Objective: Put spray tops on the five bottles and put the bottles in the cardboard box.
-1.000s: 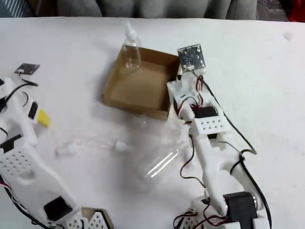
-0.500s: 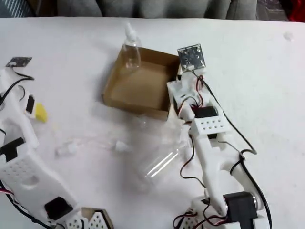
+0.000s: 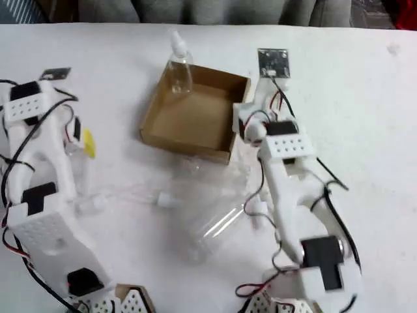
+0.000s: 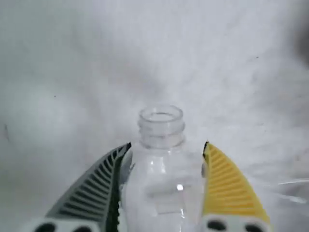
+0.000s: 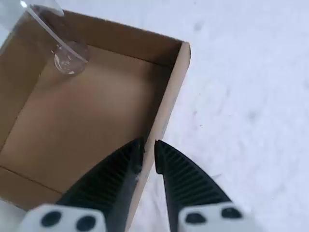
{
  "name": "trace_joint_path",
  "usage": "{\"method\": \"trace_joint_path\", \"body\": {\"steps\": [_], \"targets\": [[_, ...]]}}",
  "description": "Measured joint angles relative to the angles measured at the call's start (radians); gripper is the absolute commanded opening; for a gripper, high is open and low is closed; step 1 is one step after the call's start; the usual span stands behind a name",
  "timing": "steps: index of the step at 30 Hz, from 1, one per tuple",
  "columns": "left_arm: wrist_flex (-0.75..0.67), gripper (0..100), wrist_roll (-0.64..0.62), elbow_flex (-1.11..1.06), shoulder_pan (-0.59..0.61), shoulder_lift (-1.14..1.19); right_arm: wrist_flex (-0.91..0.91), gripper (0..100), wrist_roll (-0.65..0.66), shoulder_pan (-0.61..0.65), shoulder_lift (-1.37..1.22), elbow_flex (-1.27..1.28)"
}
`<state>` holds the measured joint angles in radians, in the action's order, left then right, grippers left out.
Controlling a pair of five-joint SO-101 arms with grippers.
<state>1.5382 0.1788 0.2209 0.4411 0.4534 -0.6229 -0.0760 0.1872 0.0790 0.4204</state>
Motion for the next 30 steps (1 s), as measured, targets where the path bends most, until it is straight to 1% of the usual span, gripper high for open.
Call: {"method": "trace_joint_path", "body": {"steps": [2,6,11,15,21,30], "targets": [[-0.029,2,-0.005,-0.044,-0.020,-0.012,-0.048,4.4,0.000,0.000,-0.060,-0.064],[-0.132,2,-0.032,-0.167,-0.037,-0.094,-0.152,14.2,-0.012,0.000,-0.121,-0.180],[-0.264,2,-0.041,-0.334,-0.037,-0.252,-0.216,15.2,-0.098,0.005,-0.155,-0.238],[-0.328,2,-0.041,-0.425,-0.037,-0.331,-0.216,15.3,-0.121,0.021,-0.169,-0.242],[-0.353,2,-0.041,-0.445,-0.037,-0.342,-0.216,15.2,-0.126,0.095,-0.192,-0.244],[-0.353,2,-0.041,-0.445,-0.037,-0.342,-0.222,15.2,-0.126,0.098,-0.315,-0.321]]}}
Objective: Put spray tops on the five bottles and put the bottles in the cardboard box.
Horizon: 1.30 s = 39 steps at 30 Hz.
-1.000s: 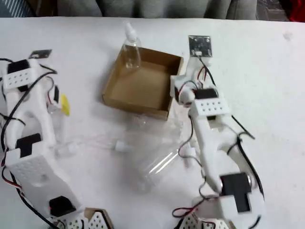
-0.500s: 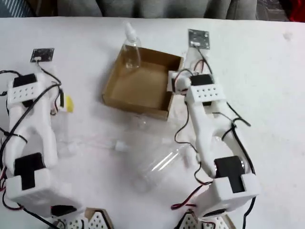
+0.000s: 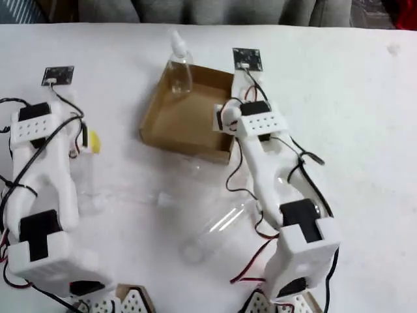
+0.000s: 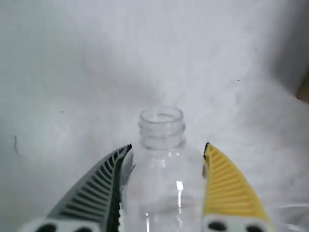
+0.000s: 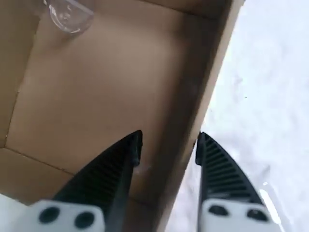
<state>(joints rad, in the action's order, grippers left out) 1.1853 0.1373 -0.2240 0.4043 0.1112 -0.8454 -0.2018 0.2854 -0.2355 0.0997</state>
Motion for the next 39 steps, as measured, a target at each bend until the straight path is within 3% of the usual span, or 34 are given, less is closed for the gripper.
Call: {"method": "trace_joint_path", "body": {"steps": [10,13,18,39], "targets": [[0.000,2,0.000,0.000,0.000,0.000,-0.026,15.1,0.000,-0.002,-0.075,-0.044],[0.000,2,0.000,0.000,0.000,0.000,-0.075,13.5,0.054,-0.002,-0.101,-0.094],[0.000,2,0.000,-0.002,0.000,0.000,-0.129,2.7,0.100,-0.006,-0.166,-0.167],[-0.006,2,0.000,-0.020,0.000,0.000,-0.233,1.6,0.353,-0.020,-0.290,-0.353]]}}
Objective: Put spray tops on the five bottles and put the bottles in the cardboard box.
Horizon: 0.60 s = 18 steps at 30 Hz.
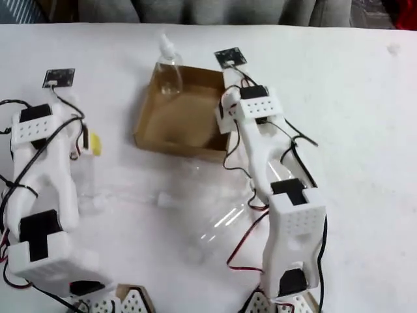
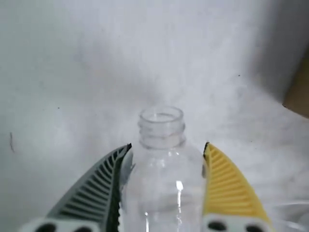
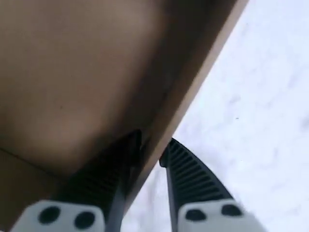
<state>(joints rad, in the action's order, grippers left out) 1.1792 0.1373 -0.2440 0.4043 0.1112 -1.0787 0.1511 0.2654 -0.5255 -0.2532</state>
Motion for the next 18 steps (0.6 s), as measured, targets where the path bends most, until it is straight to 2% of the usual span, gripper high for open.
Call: {"method": "trace_joint_path", "body": {"steps": [14,16,18], "targets": [[0.000,2,0.000,0.000,0.000,0.000,-0.068,1.9,0.135,-0.018,-0.005,-0.054],[0.000,2,0.000,0.000,0.000,0.000,-0.077,4.6,0.158,-0.025,-0.005,-0.054],[0.000,2,0.000,0.000,0.000,0.000,-0.084,11.5,0.187,-0.026,-0.005,-0.054]]}}
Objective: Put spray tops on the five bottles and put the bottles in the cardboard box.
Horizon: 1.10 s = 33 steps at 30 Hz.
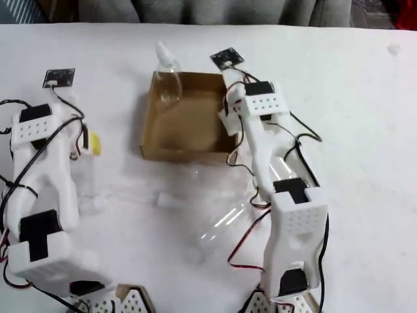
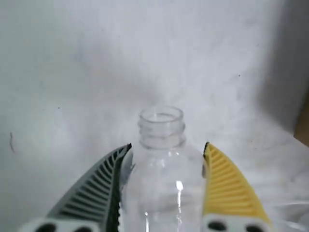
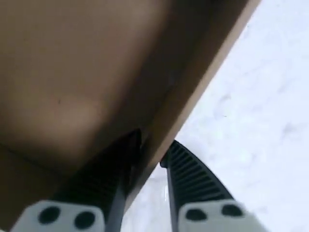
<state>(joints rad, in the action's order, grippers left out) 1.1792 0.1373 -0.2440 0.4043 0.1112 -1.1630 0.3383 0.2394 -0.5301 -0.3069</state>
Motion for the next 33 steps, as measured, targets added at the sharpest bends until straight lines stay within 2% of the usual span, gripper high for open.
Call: {"method": "trace_joint_path", "body": {"steps": [3,5,13,21,26,33], "targets": [[0.000,2,0.000,0.000,0.000,0.000,-0.017,22.1,0.017,0.002,0.000,0.000],[0.000,2,0.000,0.000,0.000,0.000,-0.021,24.8,0.023,0.002,0.000,0.000],[-0.021,2,0.000,-0.014,0.000,0.000,-0.109,9.2,0.023,0.003,0.003,-0.046],[-0.074,2,-0.012,-0.054,0.000,0.000,-0.279,1.8,-0.069,0.002,0.146,-0.071],[-0.095,2,-0.034,-0.054,0.000,0.000,-0.402,1.8,-0.097,0.020,0.241,-0.071],[-0.095,2,-0.037,-0.054,0.000,0.000,-0.448,1.7,-0.095,0.167,0.379,0.068]]}}
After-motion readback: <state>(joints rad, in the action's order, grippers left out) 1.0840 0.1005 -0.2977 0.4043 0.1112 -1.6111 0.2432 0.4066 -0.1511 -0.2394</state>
